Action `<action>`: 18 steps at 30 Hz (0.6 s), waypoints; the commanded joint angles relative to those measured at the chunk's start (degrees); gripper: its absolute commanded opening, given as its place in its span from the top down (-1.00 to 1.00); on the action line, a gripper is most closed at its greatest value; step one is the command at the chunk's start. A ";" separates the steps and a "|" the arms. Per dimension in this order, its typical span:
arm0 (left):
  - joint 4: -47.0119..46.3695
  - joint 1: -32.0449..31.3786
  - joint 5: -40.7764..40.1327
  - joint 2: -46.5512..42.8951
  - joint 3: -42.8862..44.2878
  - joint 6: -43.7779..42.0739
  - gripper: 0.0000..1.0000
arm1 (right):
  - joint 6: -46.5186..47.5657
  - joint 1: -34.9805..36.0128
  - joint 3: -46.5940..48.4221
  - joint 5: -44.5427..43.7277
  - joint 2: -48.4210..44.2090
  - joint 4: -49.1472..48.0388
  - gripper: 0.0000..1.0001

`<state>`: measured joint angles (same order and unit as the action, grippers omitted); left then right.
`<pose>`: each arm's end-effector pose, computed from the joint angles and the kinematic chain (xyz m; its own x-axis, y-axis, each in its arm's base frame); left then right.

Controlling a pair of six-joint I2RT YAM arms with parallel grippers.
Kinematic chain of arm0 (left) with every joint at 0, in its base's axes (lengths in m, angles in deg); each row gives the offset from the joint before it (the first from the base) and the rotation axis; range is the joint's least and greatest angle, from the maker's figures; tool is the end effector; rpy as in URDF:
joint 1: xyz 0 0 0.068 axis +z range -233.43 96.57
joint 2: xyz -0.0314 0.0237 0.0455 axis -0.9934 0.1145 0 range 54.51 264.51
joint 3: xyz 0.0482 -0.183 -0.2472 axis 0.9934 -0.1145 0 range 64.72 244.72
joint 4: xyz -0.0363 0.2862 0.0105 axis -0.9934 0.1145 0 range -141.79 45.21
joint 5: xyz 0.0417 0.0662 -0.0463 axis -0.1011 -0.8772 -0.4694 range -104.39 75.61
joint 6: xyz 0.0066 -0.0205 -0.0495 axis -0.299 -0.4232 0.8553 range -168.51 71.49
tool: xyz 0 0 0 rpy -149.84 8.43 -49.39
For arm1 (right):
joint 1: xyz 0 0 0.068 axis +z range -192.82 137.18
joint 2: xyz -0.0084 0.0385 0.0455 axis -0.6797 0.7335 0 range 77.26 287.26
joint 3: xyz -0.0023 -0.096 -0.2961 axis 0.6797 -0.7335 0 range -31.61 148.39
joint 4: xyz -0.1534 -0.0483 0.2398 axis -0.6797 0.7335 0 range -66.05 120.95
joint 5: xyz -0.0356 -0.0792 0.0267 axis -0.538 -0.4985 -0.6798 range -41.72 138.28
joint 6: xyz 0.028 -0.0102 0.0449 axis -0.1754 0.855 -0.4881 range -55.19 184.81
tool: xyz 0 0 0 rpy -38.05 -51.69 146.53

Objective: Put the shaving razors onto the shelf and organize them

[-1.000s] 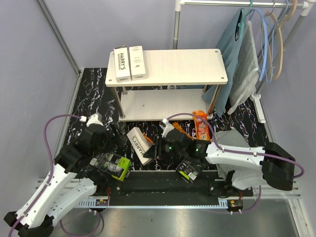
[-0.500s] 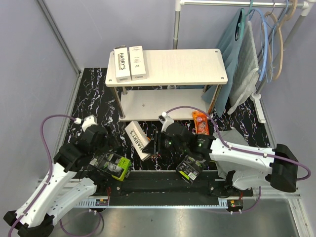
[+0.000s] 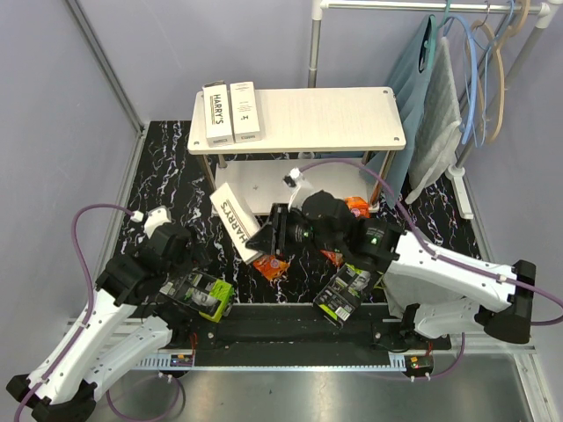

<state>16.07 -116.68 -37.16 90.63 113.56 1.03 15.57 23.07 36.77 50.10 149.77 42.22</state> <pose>0.0826 -0.0377 0.3236 -0.6892 -0.3870 -0.6125 -0.3141 0.9214 -0.2288 0.1245 0.2812 0.4014 -0.8017 0.0619 -0.5945 -0.4856 0.5125 0.7082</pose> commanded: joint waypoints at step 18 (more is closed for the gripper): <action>-2.55 0.12 2.20 -0.17 -0.76 -1.29 -0.98 | 12.32 -17.36 42.61 -2.80 10.80 17.42 0.62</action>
<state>15.72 -116.68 -36.02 90.63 113.32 0.76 25.87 9.89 72.02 44.88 157.44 56.05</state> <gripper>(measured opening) 0.988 0.374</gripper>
